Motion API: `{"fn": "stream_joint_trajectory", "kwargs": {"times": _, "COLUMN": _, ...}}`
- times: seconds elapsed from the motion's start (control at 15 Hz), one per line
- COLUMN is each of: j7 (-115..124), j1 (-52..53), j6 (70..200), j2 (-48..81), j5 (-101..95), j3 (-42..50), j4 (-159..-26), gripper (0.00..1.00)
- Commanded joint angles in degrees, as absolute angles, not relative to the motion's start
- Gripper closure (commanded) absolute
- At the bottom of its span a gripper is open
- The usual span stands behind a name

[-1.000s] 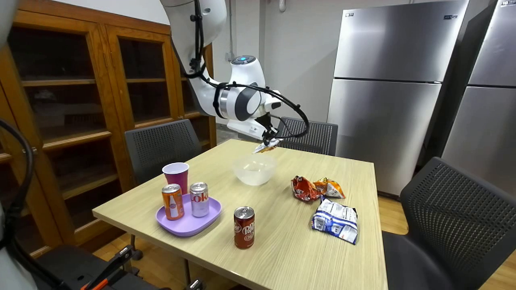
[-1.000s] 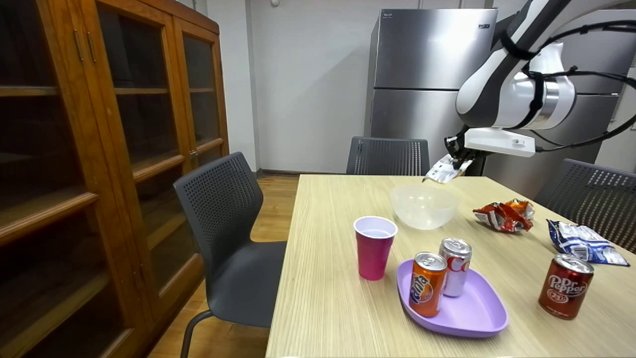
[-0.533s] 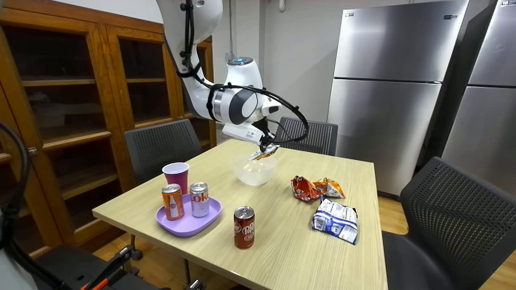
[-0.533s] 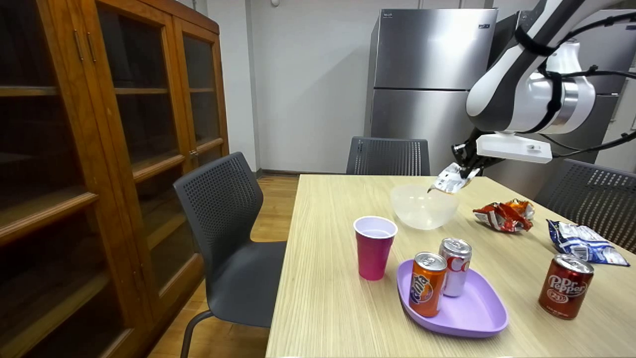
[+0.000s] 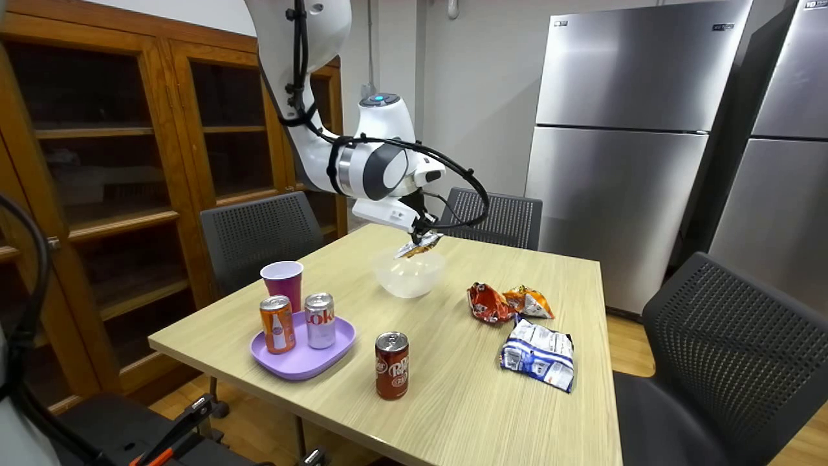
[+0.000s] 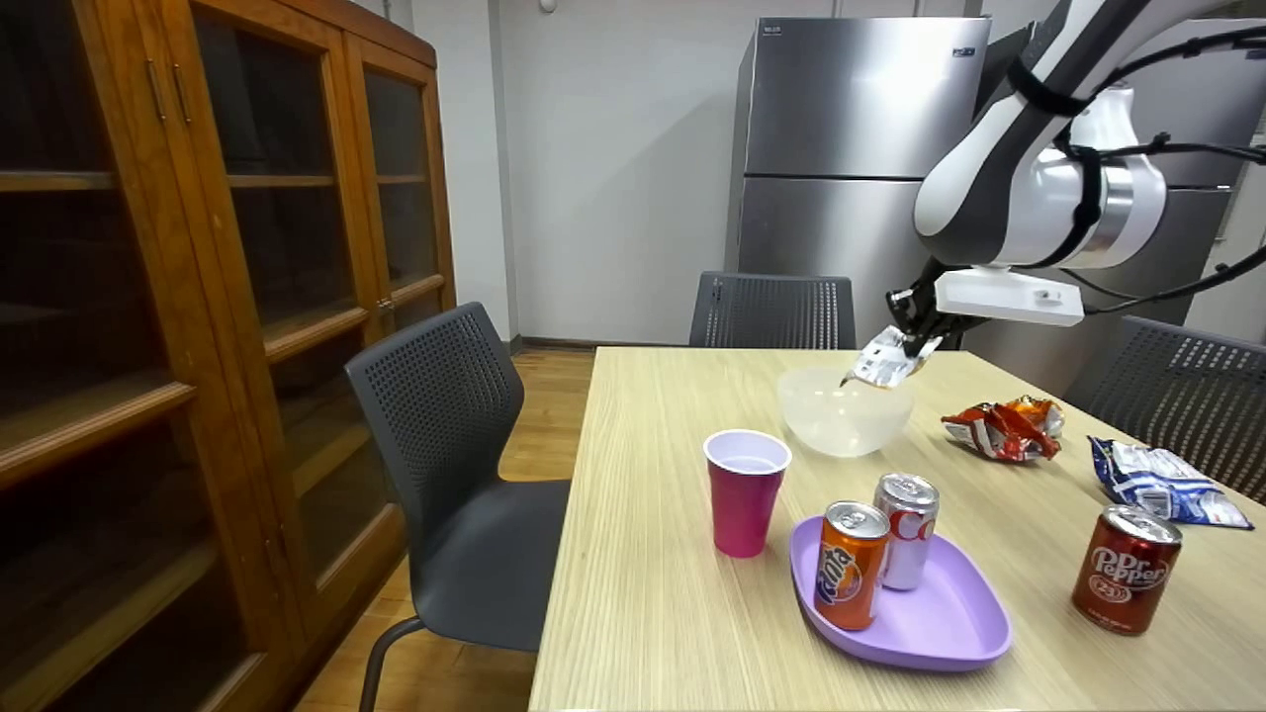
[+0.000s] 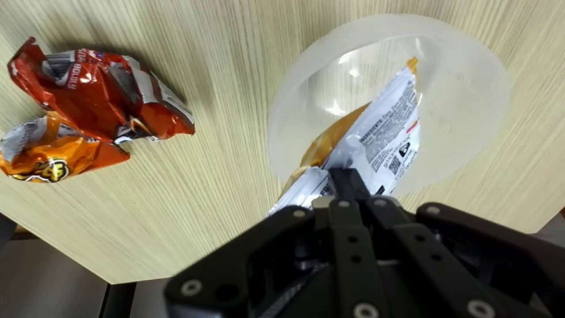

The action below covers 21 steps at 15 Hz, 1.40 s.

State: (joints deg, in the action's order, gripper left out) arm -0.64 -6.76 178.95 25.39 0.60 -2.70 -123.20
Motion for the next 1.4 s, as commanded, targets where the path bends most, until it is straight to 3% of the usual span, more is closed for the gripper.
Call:
{"fn": "stream_joint_trajectory", "kwargs": {"times": 0.0, "j7": -0.91, "j1": -3.91, "j6": 176.93, "j2": 26.86, "j5": -0.08, "j3": -0.83, "j4": -120.74, "gripper": 1.0}}
{"fn": "stream_joint_trajectory", "kwargs": {"times": 0.93, "j7": 2.61, "j1": 4.64, "j6": 171.53, "j2": 37.85, "j5": -0.24, "j3": 5.71, "j4": -108.98, "gripper": 1.0}}
{"fn": "stream_joint_trajectory", "kwargs": {"times": 1.0, "j7": 2.83, "j1": 4.9, "j6": 171.34, "j2": 38.24, "j5": -0.19, "j3": 6.02, "j4": -108.41, "gripper": 0.74}}
{"fn": "stream_joint_trajectory", "kwargs": {"times": 1.13, "j7": 3.19, "j1": 5.23, "j6": 171.43, "j2": 38.63, "j5": -0.16, "j3": 6.48, "j4": -107.9, "gripper": 0.68}}
{"fn": "stream_joint_trajectory", "kwargs": {"times": 1.33, "j7": 3.09, "j1": 4.89, "j6": 171.78, "j2": 38.04, "j5": -0.05, "j3": 6.46, "j4": -108.19, "gripper": 0.45}}
